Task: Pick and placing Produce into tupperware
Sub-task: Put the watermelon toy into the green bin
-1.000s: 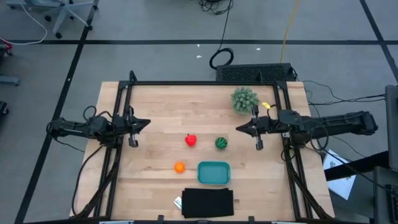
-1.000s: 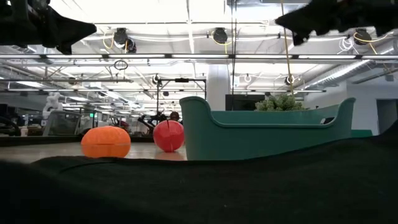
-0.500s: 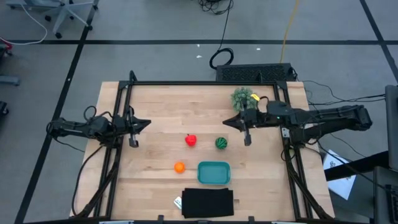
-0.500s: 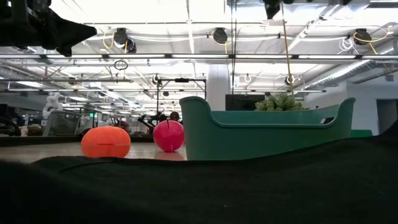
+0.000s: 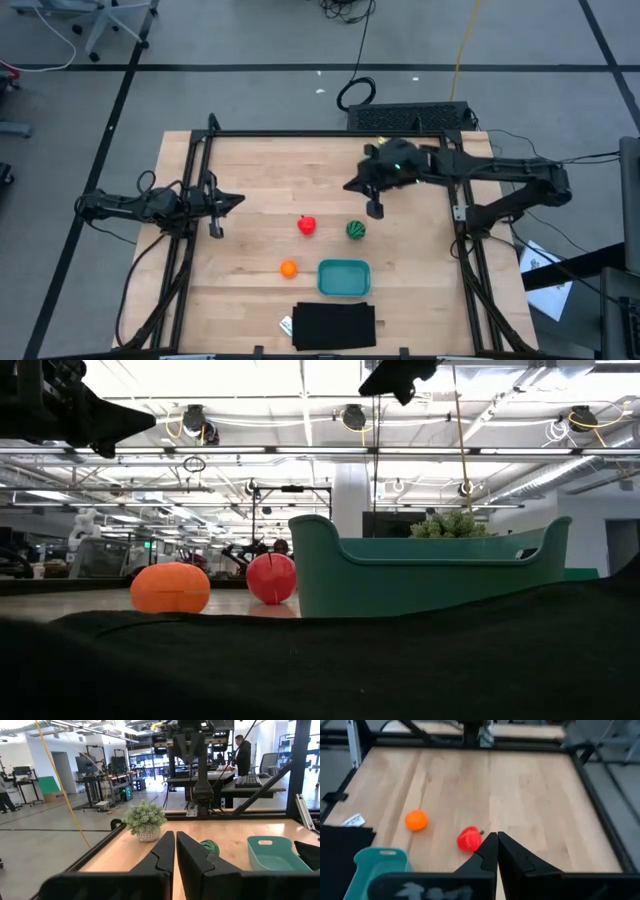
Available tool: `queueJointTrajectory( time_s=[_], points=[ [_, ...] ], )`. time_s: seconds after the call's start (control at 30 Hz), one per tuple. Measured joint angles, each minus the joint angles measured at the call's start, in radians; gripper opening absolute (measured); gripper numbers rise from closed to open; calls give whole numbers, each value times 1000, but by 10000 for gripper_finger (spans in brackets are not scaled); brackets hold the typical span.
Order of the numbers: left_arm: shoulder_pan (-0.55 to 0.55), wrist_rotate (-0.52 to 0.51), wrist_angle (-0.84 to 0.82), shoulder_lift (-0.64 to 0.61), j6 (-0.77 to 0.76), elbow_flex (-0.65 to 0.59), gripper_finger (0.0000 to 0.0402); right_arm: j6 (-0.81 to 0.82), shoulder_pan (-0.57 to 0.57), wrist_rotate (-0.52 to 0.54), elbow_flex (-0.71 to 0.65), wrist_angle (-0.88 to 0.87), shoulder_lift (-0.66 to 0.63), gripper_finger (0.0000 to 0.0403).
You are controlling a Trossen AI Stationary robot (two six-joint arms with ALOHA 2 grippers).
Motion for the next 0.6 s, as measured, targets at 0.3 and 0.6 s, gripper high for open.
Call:
queueJointTrajectory(
  time_s=[0.3, 0.6],
  points=[
    [0, -29, -12, 0, 38, 0, 24, -22, -79, -88, 206, -319, 155, 0],
    [0, -35, -50, 0, 43, 0, 24, -108, -83, -86, 327, -565, 249, 0]
  ],
)
